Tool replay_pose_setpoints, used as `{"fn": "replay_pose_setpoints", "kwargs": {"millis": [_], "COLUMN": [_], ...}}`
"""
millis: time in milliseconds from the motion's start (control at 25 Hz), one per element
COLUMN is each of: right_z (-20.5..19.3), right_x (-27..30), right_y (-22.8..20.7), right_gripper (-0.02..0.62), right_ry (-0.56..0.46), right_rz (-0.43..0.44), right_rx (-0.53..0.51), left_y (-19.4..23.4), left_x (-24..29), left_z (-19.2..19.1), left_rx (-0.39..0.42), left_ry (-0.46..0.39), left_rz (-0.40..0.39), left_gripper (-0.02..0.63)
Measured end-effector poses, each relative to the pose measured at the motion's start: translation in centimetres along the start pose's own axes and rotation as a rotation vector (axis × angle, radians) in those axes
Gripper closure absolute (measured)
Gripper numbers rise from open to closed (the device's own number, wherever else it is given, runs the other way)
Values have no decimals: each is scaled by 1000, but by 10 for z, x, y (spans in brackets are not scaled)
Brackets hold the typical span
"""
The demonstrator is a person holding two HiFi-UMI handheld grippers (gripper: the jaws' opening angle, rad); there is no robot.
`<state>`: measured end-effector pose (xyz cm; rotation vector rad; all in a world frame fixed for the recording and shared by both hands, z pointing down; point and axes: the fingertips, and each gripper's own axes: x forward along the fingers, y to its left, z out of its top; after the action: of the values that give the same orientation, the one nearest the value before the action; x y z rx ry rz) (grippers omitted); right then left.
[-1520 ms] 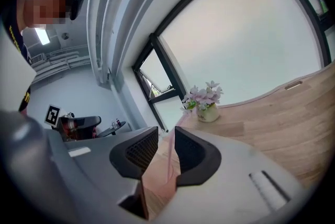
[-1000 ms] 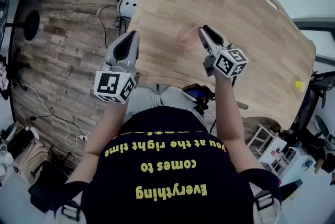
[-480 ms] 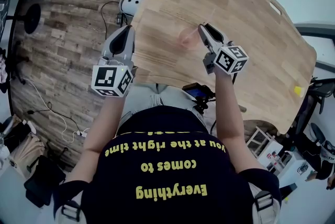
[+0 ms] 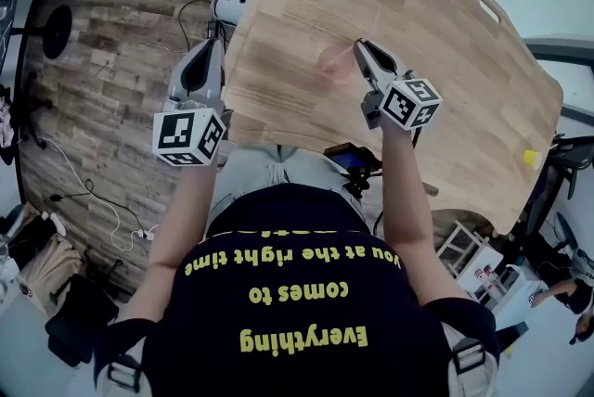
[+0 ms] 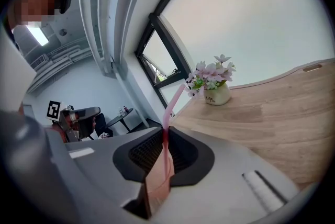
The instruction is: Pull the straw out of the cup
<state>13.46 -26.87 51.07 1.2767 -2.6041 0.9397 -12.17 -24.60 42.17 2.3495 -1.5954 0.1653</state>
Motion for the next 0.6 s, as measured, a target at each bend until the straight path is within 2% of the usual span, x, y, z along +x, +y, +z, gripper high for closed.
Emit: {"fn": "replay_pose_setpoints", "kwargs": {"millis": [600], "right_z": [37], "right_x": [-31], "right_y": [24], "right_gripper": [557], "right_ry": [-116], "right_rz": [11], "right_rx": [-10], "left_y": [-2], "left_x": [-6], "left_z": [5], "left_rx": [5], "left_ry": [-15], "left_rz": [-23], "left_gripper": [606]}}
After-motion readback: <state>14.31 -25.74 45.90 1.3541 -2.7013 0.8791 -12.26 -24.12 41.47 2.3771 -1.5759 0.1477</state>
